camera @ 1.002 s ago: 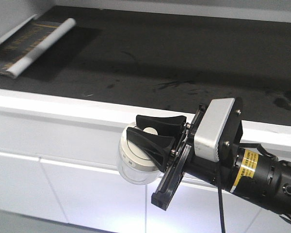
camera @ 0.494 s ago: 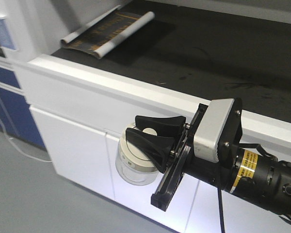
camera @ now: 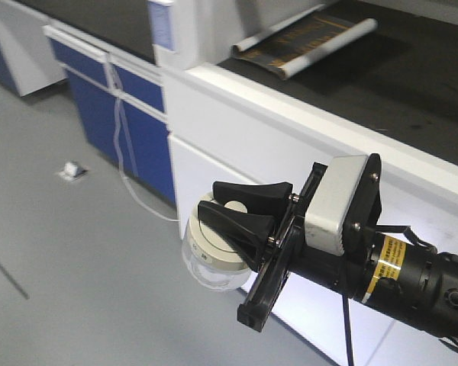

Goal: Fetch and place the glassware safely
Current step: 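Drive the base across the lab holding the jar in the right gripper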

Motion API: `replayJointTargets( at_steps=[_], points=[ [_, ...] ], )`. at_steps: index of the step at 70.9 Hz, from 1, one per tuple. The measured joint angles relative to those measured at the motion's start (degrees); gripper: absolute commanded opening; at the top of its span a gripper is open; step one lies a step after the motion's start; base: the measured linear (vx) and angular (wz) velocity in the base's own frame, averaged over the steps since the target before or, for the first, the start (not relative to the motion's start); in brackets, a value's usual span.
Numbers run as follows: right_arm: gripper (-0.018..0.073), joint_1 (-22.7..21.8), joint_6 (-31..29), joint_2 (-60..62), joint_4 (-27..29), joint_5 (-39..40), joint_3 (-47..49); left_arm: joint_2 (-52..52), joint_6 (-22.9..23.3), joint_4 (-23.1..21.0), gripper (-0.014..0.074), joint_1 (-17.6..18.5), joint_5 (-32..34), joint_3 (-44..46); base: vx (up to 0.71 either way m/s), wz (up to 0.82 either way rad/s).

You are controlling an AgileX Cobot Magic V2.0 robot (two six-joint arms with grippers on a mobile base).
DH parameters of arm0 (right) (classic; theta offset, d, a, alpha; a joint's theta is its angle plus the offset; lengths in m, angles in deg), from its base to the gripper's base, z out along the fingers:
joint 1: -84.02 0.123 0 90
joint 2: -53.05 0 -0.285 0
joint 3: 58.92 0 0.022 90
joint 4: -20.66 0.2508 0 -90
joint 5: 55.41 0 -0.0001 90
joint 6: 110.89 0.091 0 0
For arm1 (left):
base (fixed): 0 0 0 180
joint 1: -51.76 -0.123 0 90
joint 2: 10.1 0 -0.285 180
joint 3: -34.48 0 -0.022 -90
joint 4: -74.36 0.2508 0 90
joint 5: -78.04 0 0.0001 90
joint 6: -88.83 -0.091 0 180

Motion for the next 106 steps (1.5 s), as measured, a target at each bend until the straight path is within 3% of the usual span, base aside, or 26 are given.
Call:
replayJointTargets(
  at_steps=[67, 106],
  points=[
    [-0.0004, 0.0, 0.0, 0.0, -0.1, 0.0, 0.0, 0.0, 0.0, 0.0, -0.0007, 0.0, 0.0, 0.0, 0.01, 0.69],
    [-0.0004, 0.0, 0.0, 0.0, -0.1, 0.4, 0.0, 0.0, 0.0, 0.0, -0.0007, 0.0, -0.3, 0.0, 0.25, 0.25]
  ],
)
